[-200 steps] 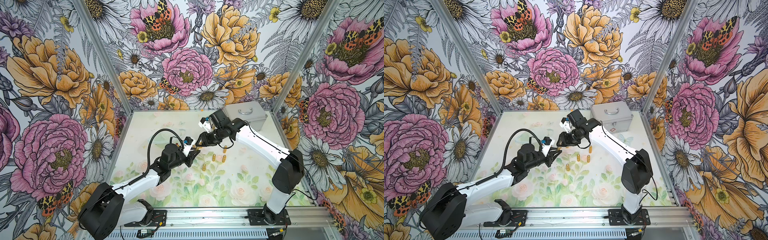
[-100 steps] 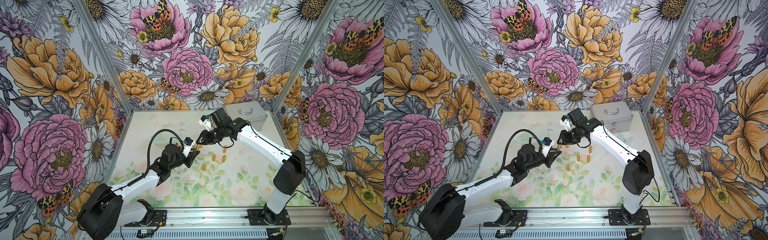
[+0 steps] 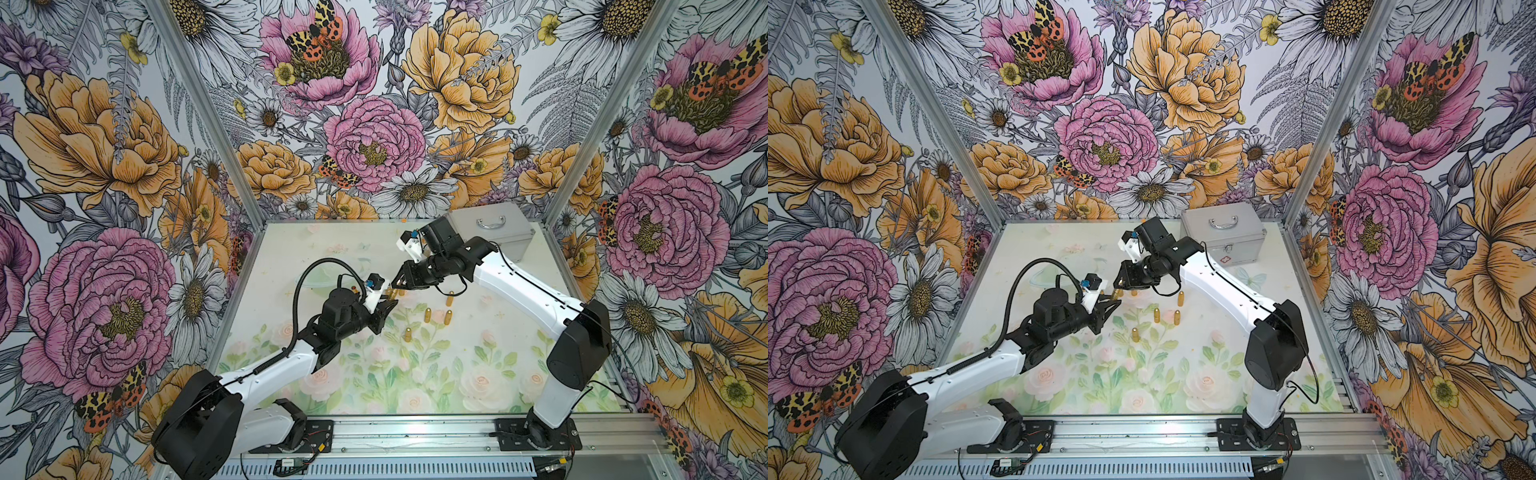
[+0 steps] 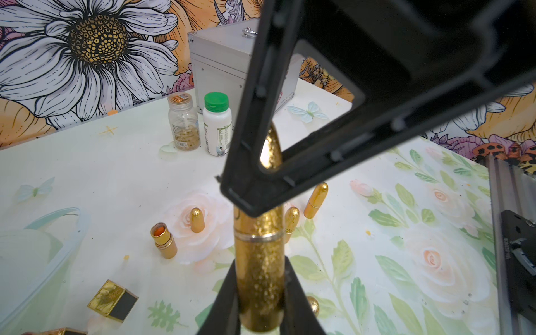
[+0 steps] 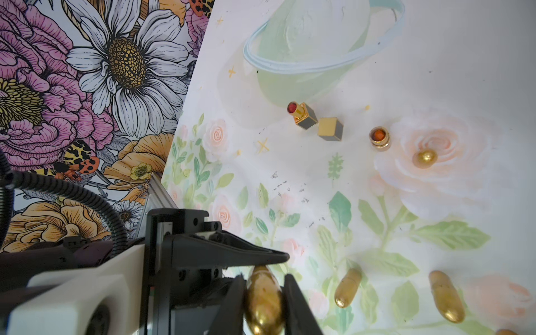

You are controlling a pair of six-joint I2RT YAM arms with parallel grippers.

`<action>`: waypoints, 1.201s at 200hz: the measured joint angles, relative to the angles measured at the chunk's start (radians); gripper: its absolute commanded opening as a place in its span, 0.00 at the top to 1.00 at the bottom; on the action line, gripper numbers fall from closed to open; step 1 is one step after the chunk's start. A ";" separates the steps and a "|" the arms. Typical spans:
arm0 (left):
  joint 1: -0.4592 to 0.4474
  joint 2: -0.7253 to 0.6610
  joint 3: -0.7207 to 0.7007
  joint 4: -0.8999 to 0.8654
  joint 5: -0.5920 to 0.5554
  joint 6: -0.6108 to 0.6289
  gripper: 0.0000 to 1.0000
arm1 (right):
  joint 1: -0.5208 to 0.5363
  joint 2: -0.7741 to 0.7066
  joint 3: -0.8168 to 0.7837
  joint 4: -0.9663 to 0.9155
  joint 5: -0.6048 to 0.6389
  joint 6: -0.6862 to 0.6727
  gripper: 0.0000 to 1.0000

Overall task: Open the lipstick cap
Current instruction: Open the cover of the lipstick.

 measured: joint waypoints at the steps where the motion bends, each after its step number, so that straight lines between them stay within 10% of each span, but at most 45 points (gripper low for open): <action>1: 0.000 0.000 0.000 0.000 0.000 0.000 1.00 | 0.000 0.000 0.000 0.000 0.000 0.000 0.77; 240: -0.031 -0.094 -0.048 0.092 -0.084 -0.029 1.00 | -0.023 -0.043 0.025 0.002 -0.045 0.074 0.80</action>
